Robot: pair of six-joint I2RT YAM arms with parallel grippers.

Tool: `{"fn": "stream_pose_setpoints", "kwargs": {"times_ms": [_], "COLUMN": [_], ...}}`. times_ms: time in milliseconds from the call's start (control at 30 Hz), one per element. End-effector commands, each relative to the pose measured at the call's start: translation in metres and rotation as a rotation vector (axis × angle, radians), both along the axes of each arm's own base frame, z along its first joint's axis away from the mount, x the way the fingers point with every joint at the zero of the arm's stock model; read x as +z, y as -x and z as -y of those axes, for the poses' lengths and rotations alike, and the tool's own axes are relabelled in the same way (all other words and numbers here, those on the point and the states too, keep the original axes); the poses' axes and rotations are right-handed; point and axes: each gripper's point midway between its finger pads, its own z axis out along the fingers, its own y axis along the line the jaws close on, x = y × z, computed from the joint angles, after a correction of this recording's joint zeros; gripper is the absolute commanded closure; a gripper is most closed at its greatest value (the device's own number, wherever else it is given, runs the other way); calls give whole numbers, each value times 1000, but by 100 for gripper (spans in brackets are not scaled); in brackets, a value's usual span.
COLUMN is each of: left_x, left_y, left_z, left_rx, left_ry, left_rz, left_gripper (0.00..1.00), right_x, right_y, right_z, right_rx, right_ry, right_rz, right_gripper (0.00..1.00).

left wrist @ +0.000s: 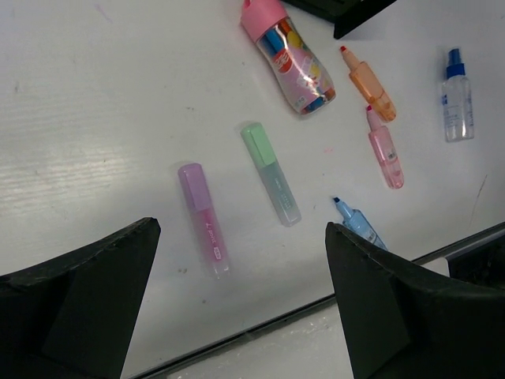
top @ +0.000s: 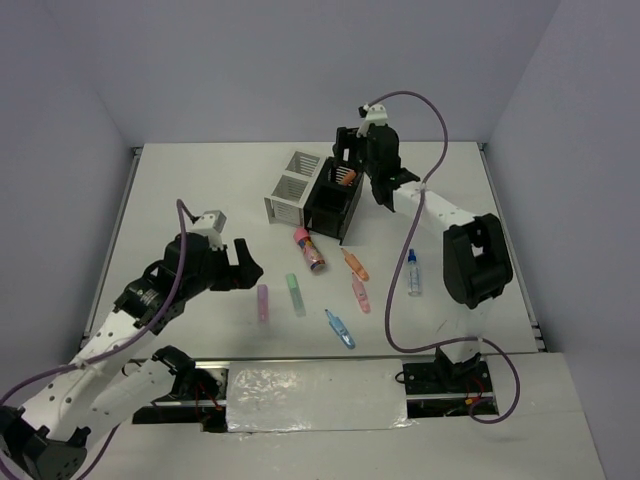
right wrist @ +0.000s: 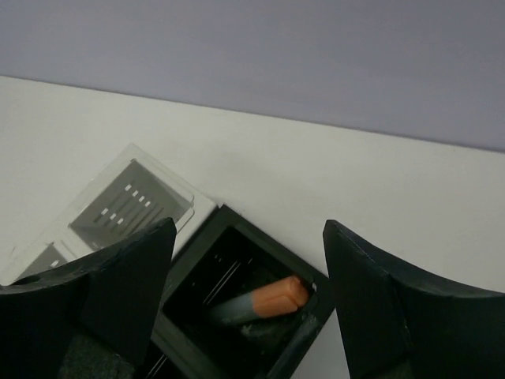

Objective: Sort the stationery into containers

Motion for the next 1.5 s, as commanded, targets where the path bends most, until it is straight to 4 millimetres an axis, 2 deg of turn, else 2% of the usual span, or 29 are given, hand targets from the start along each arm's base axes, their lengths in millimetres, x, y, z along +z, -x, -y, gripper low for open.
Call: {"fn": "stream_pose_setpoints", "kwargs": {"times_ms": [0,33,67,100,167,200,233,267,300,333,367,400,433,500,533,600,633,733,833,867,967,1133,1167,1233,1267,1300,1367,1400,1467], "left_x": [-23,-29,-43,-52,-72,-79,-87,-102,-110,-118,-129,-137,-143,-159,-168,-180,-188,-199,-203,-204,-212,-219,-222,-221,-221,-219,-204,-187,-170], "left_y": [-5,-6,-6,-8,-7,-8,-8,-5,-4,-2,-1,0,1,5,9,14,18,26,37,39,48,57,61,62,64,63,60,52,49], "left_z": [9,10,15,13,22,21,22,23,22,22,22,20,19,18,17,17,19,22,27,29,21,10,7,7,5,9,20,30,40], "left_rx": [36,52,64,93,101,120,129,140,147,148,162,170,174,183,184,176,172,169,162,153,164,178,174,171,166,154,114,93,50], "left_ry": [32,24,7,-21,-66,-96,-123,-164,-182,-195,-208,-216,-227,-249,-267,-283,-298,-332,-373,-379,-391,-404,-413,-402,-402,-381,-316,-251,-197], "left_rz": [-73,-91,-139,-158,-210,-218,-235,-280,-294,-309,-339,-350,-359,-395,-415,-438,-458,-485,-490,-489,-509,-520,-528,-522,-517,-497,-437,-369,-292], "left_gripper": [1,1,1,1,3,3,3,3,5,7,11,12,13,18,19,28,30,38,53,61,65,64,67,79,92,100,100,100,100], "right_x": [87,95,90,101,90,92,76,71,76,59,56,63,53,59,56,65,63,71,75,76,76,73,77,77,81,71,71,65,57], "right_y": [33,41,53,69,94,113,126,136,154,167,176,187,199,213,221,231,235,242,246,248,254,267,270,274,278,279,279,278,282], "right_z": [0,-1,-2,-10,-17,-30,-23,-27,-36,-37,-39,-37,-41,-37,-39,-35,-34,-26,-23,-23,-27,-34,-34,-36,-36,-36,-37,-39,-50], "right_rx": [14,9,4,-3,-18,0,-42,-40,15,38,52,67,92,109,125,141,146,142,146,150,190,260,268,288,307,303,308,311,343], "right_ry": [-136,-152,-141,-147,-91,-74,-25,-34,-52,-40,-54,-71,-61,-79,-74,-89,-85,-92,-98,-105,-129,-160,-173,-201,-221,-223,-268,-281,-322], "right_rz": [124,120,65,51,-65,-86,-148,-176,-182,-224,-241,-229,-248,-245,-253,-236,-241,-225,-215,-216,-213,-227,-219,-215,-200,-214,-210,-218,-263], "right_gripper": [16,9,4,3,3,2,1,1,0,0,0,0,0,0,0,0,0,0,0,0,0,0,0,0,0,0,0,0,0]}}
